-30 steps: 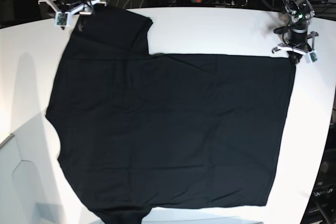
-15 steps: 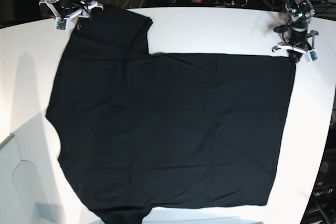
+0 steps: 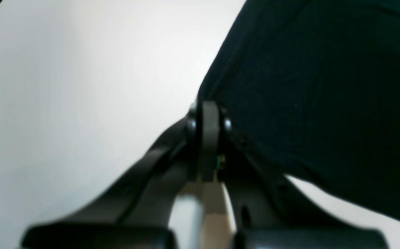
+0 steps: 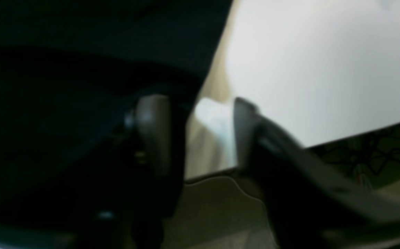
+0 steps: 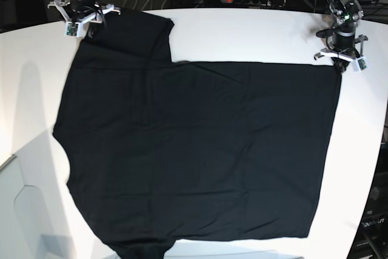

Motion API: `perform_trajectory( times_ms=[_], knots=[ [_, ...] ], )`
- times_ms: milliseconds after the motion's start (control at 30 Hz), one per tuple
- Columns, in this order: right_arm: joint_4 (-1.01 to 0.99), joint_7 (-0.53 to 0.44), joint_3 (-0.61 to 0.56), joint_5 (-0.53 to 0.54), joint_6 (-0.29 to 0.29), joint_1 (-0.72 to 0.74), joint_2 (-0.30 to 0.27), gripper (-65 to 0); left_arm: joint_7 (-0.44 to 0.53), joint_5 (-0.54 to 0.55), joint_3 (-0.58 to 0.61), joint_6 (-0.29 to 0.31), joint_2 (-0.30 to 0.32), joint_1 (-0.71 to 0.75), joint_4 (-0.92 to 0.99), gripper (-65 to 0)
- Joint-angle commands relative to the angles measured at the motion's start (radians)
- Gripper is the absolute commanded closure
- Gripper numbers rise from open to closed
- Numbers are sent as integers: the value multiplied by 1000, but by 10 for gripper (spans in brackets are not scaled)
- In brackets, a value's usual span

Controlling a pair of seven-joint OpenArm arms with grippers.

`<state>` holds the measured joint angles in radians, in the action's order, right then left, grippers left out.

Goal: Fold the T-shirt properly
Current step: 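Grasp the black shirt's shoulder corners with left and right grippers, then lift the shoulder edge and pull it across the shirt body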

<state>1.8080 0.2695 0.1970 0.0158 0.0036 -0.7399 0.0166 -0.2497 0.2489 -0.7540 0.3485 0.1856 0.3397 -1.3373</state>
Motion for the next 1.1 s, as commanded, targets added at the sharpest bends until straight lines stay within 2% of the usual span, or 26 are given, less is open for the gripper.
perform_trajectory(
  times_ms=[0,100,367,667,733,800,900,1000,1067],
  knots=[
    [-1,49,5,-10,3,-17,-2,-148,5,-1,-8,-1,15,5,-15,-1],
    [5,49,9,-10,3,-17,-2,0,5,-1,-8,-1,15,6,-15,-1],
    [161,47,6,-10,3,-57,-2,0,5,0,-8,-1,13,51,-54,-1],
    [214,43,5,-10,5,-79,-2,0,3,-7,-77,-1,-53,88,-169,-1],
    [217,43,5,-10,31,-79,-2,0,0,-9,-94,-1,-57,88,-190,-1],
    [217,41,8,-9,85,-79,1,0,0,-9,-104,-1,-68,97,-202,-1],
    [217,11,20,-9,140,-79,36,0,0,-4,-112,-1,-68,111,-225,-1],
    [217,-57,45,-9,154,-79,72,0,0,-1,-112,-1,-70,123,-239,-1],
    [217,-86,45,-9,154,-79,76,0,0,-1,-112,-1,-70,123,-235,-1]
  ],
)
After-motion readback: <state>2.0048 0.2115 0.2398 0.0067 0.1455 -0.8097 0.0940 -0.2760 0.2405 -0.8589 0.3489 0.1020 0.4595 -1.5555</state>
